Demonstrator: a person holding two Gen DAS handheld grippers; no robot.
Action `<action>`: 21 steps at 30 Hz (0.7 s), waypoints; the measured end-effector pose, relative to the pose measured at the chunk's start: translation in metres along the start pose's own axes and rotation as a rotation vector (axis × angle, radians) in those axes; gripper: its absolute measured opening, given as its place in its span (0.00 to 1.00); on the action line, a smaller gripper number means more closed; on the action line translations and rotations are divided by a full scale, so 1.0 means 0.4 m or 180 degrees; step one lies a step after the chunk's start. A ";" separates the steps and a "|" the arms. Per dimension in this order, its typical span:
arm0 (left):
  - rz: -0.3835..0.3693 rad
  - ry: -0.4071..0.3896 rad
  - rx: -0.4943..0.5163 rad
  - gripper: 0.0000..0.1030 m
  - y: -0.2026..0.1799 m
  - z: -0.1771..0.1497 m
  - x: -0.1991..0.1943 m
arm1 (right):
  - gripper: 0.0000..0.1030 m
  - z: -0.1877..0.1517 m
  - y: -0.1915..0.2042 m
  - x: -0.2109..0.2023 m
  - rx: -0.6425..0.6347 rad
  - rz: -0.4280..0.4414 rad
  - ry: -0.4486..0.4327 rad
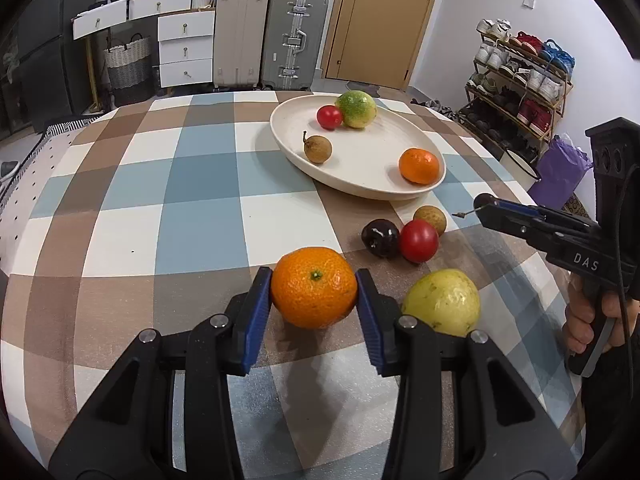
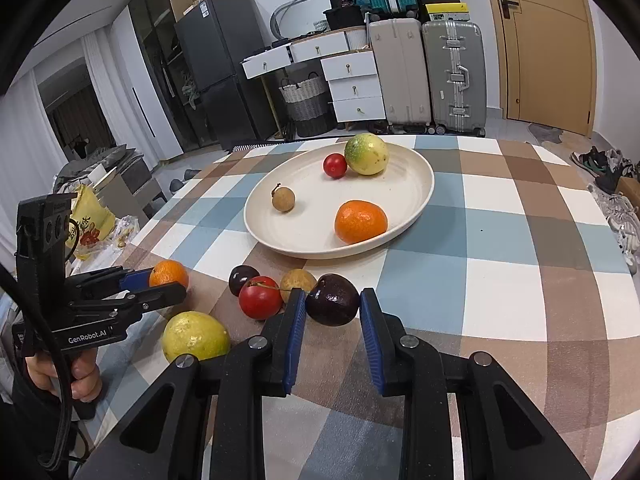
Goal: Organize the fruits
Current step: 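Carry the orange and cherry over the plate and open both tools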
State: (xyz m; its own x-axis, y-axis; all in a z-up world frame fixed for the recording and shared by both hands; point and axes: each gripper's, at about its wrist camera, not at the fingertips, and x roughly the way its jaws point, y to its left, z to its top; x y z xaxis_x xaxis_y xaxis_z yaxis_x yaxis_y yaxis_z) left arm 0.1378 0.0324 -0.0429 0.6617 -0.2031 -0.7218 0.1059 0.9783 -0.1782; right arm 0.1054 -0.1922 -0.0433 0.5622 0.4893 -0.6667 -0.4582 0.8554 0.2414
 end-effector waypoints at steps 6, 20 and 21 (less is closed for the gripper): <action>0.0022 -0.0039 -0.0002 0.37 -0.001 0.000 -0.005 | 0.27 0.002 -0.006 -0.003 0.0033 0.0012 -0.0033; 0.0059 -0.0197 -0.0018 0.37 -0.009 0.022 -0.042 | 0.27 0.020 -0.020 -0.038 0.0134 0.0072 -0.0195; 0.0066 -0.0211 -0.0014 0.37 -0.009 0.027 -0.047 | 0.27 0.024 -0.021 -0.041 0.0146 0.0069 -0.0203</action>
State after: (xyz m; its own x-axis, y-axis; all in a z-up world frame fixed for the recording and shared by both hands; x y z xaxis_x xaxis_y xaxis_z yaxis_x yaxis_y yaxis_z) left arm 0.1330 0.0330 -0.0213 0.7115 -0.1794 -0.6794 0.0883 0.9820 -0.1668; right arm 0.1066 -0.2058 -0.0274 0.5959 0.5164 -0.6151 -0.4395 0.8507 0.2884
